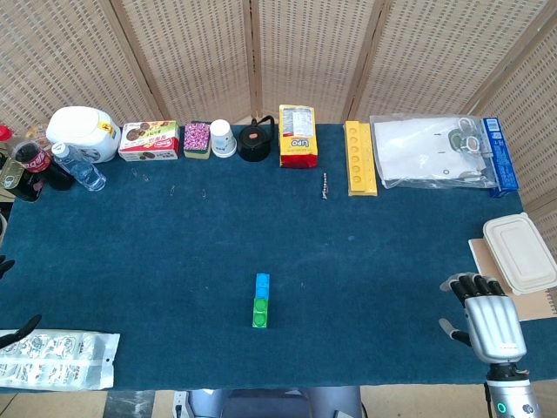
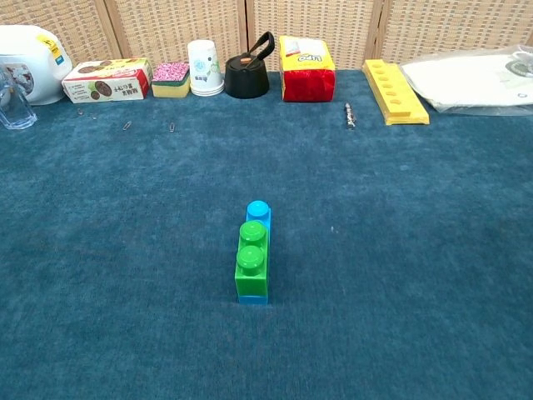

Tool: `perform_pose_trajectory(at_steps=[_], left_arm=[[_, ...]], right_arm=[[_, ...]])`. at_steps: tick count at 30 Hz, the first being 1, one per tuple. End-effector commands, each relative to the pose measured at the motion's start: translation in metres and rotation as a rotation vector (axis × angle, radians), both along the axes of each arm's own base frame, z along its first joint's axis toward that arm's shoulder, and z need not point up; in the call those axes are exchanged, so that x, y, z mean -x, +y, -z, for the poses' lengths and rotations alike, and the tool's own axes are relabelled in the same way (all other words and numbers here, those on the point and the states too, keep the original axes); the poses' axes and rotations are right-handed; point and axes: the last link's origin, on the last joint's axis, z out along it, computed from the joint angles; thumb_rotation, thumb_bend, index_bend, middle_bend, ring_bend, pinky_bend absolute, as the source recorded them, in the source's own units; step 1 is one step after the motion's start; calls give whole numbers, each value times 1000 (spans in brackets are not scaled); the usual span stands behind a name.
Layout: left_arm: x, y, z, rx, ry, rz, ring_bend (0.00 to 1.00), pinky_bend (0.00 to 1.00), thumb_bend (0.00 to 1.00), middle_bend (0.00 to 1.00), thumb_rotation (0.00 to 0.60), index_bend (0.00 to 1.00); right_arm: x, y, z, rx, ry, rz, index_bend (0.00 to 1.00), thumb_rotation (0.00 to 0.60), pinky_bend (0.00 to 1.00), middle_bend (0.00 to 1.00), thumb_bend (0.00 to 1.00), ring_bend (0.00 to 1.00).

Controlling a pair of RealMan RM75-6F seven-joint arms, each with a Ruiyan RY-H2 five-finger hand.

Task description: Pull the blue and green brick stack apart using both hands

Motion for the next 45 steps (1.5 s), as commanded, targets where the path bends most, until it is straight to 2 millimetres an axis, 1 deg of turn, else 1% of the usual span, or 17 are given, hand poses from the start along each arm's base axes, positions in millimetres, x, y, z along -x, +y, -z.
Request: perform_pose_trajectory(at_steps=[1,5,8,11,14,15,19,23,28,31,32,36,41,43,45], left_arm=[[0,0,0,0,0,1,31,199,212,144,513,160],[-1,1,-1,2,2,6,31,198,212,144,518,160],[-2,3,-2,2,5,11,31,198,211,143,513,160],[-4,4,-4,17,5,19,31,199,212,144,515,160],[-7,5,-6,39,19,29,31,198,213,144,518,160],[-8,5,-6,45,28,34,31,198,213,144,516,160],[-14,7,-7,66,49,41,31,198,214,144,518,160],[-21,10,-8,80,68,49,31,198,214,144,516,160],[-27,15,-12,89,93,51,31,198,214,144,518,160],[-29,17,-14,92,107,51,31,199,215,144,517,160],[-30,18,-15,93,113,50,31,198,215,144,520,160],[-33,22,-18,97,124,49,31,198,215,144,516,160],[-33,24,-19,106,121,41,31,199,218,144,516,160],[-32,25,-20,112,111,33,31,199,218,143,518,160],[-30,27,-22,117,106,24,31,199,219,143,518,160]], right_arm=[[0,0,-1,1,-3,-1,400,600,302,378,44,317],[0,-2,0,-7,-26,-6,400,600,315,378,43,327],[-3,-7,2,-33,-62,-31,400,600,321,378,43,335],[-9,-18,4,-73,-122,-79,400,600,320,378,55,338],[-19,-35,8,-134,-201,-152,388,600,320,378,65,338],[-25,-42,11,-171,-234,-191,383,600,322,378,66,340],[-44,-63,17,-265,-262,-305,380,600,338,379,67,346],[-70,-83,29,-378,-253,-418,379,600,358,379,69,349],[-101,-104,44,-509,-227,-518,363,600,362,379,70,349],[-118,-114,51,-551,-211,-571,363,600,359,379,69,348],[-127,-118,54,-571,-193,-602,363,600,357,379,68,348],[-152,-127,66,-636,-140,-673,363,600,343,379,43,341],[-183,-132,79,-671,-74,-772,363,600,324,372,27,325],[-192,-132,84,-684,-62,-795,363,600,310,362,25,309],[-202,-133,92,-704,-43,-817,363,600,274,347,20,280]])
